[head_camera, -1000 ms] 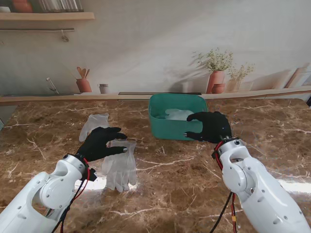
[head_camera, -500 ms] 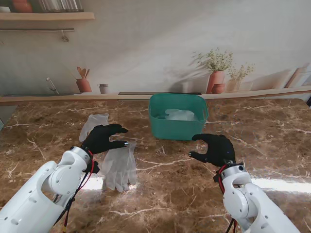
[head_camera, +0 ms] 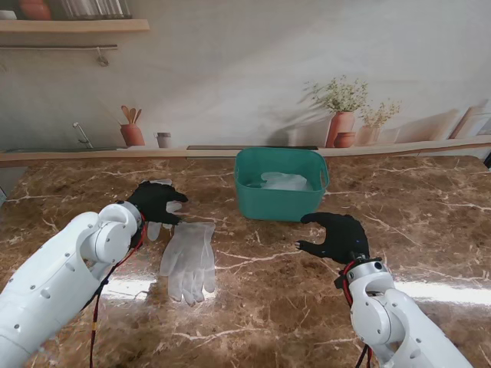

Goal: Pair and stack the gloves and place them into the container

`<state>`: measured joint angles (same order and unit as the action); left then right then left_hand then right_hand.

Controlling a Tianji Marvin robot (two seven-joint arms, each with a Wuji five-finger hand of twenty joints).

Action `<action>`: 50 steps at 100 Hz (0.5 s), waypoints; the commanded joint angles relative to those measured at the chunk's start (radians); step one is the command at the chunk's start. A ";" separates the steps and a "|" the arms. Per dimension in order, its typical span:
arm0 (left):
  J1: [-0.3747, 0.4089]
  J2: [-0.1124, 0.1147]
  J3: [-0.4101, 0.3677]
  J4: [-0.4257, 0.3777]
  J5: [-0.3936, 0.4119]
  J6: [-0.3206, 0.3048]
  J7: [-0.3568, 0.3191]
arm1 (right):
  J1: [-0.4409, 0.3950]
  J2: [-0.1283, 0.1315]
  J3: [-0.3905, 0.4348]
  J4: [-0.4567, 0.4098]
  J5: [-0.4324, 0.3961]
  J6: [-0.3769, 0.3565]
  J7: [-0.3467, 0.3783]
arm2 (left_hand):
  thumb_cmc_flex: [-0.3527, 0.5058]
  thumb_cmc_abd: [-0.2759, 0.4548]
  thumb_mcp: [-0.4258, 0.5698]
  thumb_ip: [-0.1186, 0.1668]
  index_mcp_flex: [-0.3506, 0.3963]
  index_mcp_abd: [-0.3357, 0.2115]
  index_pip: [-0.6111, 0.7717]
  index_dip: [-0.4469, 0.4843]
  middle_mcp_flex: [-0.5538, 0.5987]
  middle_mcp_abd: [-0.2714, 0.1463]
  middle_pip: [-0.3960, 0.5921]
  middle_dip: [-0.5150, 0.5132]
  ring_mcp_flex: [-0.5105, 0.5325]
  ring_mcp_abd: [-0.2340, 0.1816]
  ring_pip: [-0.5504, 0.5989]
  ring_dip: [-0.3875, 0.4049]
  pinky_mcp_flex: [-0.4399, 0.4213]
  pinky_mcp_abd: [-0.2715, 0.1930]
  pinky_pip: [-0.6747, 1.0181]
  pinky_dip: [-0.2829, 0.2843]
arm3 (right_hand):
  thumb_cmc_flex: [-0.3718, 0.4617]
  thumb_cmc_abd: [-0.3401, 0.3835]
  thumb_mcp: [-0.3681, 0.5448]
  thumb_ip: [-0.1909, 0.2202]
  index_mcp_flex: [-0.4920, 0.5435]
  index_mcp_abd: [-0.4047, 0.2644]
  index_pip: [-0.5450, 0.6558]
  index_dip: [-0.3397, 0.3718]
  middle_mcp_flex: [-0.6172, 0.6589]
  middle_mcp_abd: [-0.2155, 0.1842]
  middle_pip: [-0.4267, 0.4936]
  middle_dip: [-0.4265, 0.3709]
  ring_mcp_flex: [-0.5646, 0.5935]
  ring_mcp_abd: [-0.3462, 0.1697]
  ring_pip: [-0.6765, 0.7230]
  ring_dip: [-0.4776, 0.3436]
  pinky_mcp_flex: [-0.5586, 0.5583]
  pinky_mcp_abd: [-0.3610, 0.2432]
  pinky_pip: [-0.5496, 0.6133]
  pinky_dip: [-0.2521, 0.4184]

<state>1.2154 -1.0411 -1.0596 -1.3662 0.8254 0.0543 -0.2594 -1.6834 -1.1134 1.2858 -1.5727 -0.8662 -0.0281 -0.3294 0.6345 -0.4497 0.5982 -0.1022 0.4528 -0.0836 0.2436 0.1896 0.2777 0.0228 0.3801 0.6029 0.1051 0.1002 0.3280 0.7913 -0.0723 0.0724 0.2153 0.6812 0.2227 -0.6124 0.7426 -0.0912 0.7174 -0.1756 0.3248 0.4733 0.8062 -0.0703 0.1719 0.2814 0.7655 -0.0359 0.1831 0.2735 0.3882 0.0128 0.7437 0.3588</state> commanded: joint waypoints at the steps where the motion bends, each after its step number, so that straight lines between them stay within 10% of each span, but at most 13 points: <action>1: -0.046 -0.003 0.036 0.051 -0.005 0.021 -0.010 | 0.000 -0.004 -0.005 0.011 0.008 0.005 0.021 | -0.039 -0.018 -0.022 -0.018 -0.006 0.031 0.018 0.010 -0.050 -0.018 0.011 0.030 -0.053 0.007 0.004 0.024 -0.001 -0.025 -0.060 -0.014 | -0.015 -0.011 0.012 0.037 -0.015 -0.013 0.004 -0.006 -0.024 -0.002 -0.007 -0.011 -0.019 0.006 0.005 0.014 -0.016 0.007 0.006 -0.008; 50: -0.260 -0.036 0.368 0.320 -0.075 0.077 0.073 | 0.008 -0.003 -0.009 0.021 0.017 0.014 0.039 | -0.054 -0.034 -0.018 -0.011 -0.002 0.050 0.236 0.183 -0.081 -0.016 -0.008 0.009 -0.058 0.002 -0.052 0.035 0.002 -0.028 -0.062 -0.074 | -0.002 -0.005 0.005 0.036 -0.006 -0.017 0.011 -0.001 -0.010 -0.001 0.002 0.004 -0.026 0.010 0.009 0.035 -0.027 0.016 0.002 0.008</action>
<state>0.9690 -1.0676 -0.7084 -1.0580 0.7480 0.1312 -0.1899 -1.6641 -1.1136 1.2736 -1.5522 -0.8538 -0.0217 -0.3027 0.6041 -0.4475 0.5347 -0.1030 0.4261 -0.0134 0.3902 0.3035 0.2370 0.0183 0.3694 0.6201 0.0835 0.1005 0.3070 0.8176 -0.0698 0.0594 0.1762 0.6162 0.2227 -0.6124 0.7427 -0.0912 0.7177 -0.1758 0.3262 0.4733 0.8062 -0.0699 0.1719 0.2814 0.7580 -0.0257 0.1935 0.2855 0.3696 0.0250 0.7437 0.3587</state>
